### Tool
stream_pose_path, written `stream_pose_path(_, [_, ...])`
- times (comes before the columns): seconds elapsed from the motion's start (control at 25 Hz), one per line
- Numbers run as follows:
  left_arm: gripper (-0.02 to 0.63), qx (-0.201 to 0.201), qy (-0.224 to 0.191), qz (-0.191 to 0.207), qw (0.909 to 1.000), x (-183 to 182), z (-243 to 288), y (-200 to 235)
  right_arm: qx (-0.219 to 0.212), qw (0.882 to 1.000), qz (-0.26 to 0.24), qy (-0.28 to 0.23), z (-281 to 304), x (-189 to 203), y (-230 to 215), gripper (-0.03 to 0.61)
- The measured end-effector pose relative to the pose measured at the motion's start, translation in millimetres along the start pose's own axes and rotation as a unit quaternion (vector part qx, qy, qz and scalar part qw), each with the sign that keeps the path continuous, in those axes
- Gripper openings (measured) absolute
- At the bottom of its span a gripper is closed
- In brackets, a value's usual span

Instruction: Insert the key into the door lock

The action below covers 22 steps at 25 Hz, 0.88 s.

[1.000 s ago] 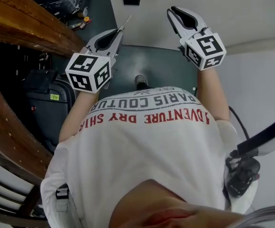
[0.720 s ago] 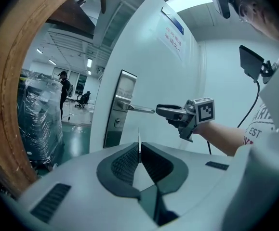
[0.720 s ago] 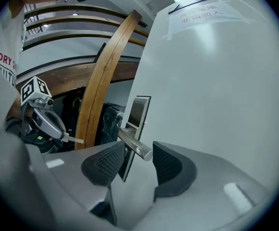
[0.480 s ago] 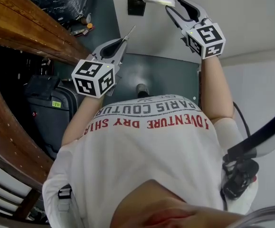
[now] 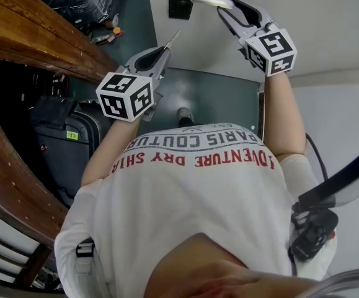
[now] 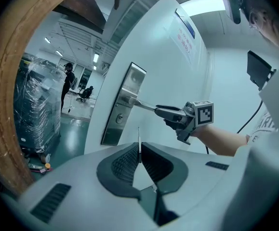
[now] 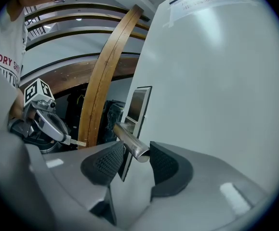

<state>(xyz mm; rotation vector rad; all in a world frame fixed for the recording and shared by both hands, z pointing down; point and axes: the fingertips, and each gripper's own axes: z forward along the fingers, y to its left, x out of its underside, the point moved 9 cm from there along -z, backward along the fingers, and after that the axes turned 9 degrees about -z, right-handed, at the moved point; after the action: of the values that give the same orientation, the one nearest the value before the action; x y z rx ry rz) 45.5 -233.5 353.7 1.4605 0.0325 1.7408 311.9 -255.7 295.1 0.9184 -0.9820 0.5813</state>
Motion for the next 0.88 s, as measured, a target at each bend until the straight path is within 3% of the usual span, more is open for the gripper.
stream_pose_path(0.12, [0.021, 0.024, -0.015, -0.059, 0.9979, 0, 7, 4, -0.001, 1.0, 0.001, 0.001, -1, -1, 0, 0.163])
stream_pose_path(0.28, [0.021, 0.049, -0.044, -0.157, 0.9854, 4, 25, 9, 0.0, 1.0, -0.001, 0.001, -2, -2, 0, 0.163])
stream_pose_path(0.36, [0.021, 0.067, -0.062, -0.226, 0.9698, 5, 35, 12, 0.001, 1.0, -0.004, 0.001, -3, -3, 0, 0.163])
stream_pose_path(0.44, [0.021, 0.087, -0.077, -0.303, 0.946, 8, 45, 16, 0.001, 1.0, -0.004, 0.001, -3, -5, 0, 0.163])
stream_pose_path(0.52, [0.021, 0.097, -0.088, -0.351, 0.9272, 9, 53, 21, 0.002, 1.0, -0.003, 0.0, -4, -6, 1, 0.163])
stream_pose_path(0.76, [0.021, 0.113, -0.114, -0.413, 0.8966, 5, 69, 25, 0.005, 1.0, -0.002, -0.002, -7, -8, 4, 0.163])
stream_pose_path(0.88, [0.021, 0.114, -0.122, -0.43, 0.8872, 3, 76, 28, 0.006, 1.0, -0.002, -0.003, -8, -9, 5, 0.163])
